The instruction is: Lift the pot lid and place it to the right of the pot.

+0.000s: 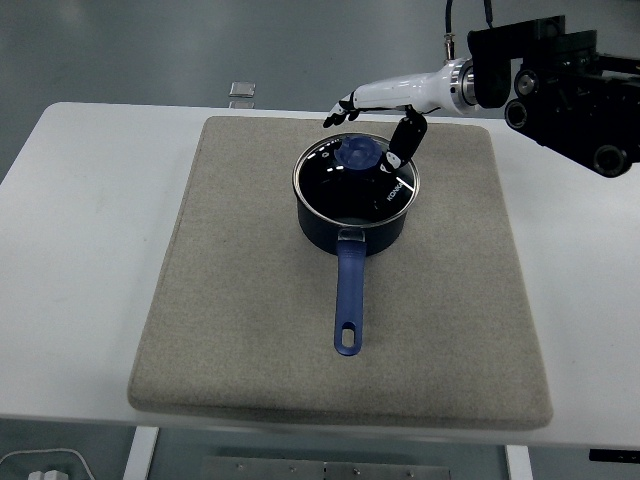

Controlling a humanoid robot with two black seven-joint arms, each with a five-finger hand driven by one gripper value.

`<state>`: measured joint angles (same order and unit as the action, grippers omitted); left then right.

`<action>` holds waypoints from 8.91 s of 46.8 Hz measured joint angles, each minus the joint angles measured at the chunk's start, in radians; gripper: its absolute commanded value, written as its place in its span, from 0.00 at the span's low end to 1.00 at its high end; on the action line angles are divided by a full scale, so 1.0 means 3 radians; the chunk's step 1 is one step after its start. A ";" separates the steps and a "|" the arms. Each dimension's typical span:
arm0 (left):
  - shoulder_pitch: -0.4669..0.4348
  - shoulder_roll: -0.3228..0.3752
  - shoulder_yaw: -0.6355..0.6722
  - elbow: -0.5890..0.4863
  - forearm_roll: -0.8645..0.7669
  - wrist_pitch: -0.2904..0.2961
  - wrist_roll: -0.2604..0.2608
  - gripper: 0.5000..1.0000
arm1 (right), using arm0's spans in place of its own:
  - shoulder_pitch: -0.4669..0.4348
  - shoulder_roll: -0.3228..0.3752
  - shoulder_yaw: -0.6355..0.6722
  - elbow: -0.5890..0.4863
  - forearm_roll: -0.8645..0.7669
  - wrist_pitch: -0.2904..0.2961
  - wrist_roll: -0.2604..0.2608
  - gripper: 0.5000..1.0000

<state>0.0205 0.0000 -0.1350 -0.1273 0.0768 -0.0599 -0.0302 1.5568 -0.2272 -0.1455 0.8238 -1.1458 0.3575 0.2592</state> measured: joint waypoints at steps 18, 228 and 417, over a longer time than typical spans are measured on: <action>-0.0001 0.0000 0.0000 0.0000 -0.0001 0.0000 0.0000 1.00 | 0.0032 -0.0005 -0.0097 0.0000 -0.0280 0.0000 0.0283 0.84; 0.0000 0.0000 0.0000 0.0000 0.0001 0.0000 -0.0001 1.00 | 0.0072 0.0088 -0.0185 -0.0131 -0.0065 0.0122 0.0312 0.09; -0.0002 0.0000 0.0000 0.0000 0.0000 0.0000 -0.0002 1.00 | -0.0397 -0.0378 -0.0515 -0.0998 0.0353 -0.0071 0.0322 0.00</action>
<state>0.0199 0.0000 -0.1350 -0.1273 0.0767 -0.0599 -0.0306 1.4377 -0.3405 -0.2999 0.5245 -1.0400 0.3361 0.3559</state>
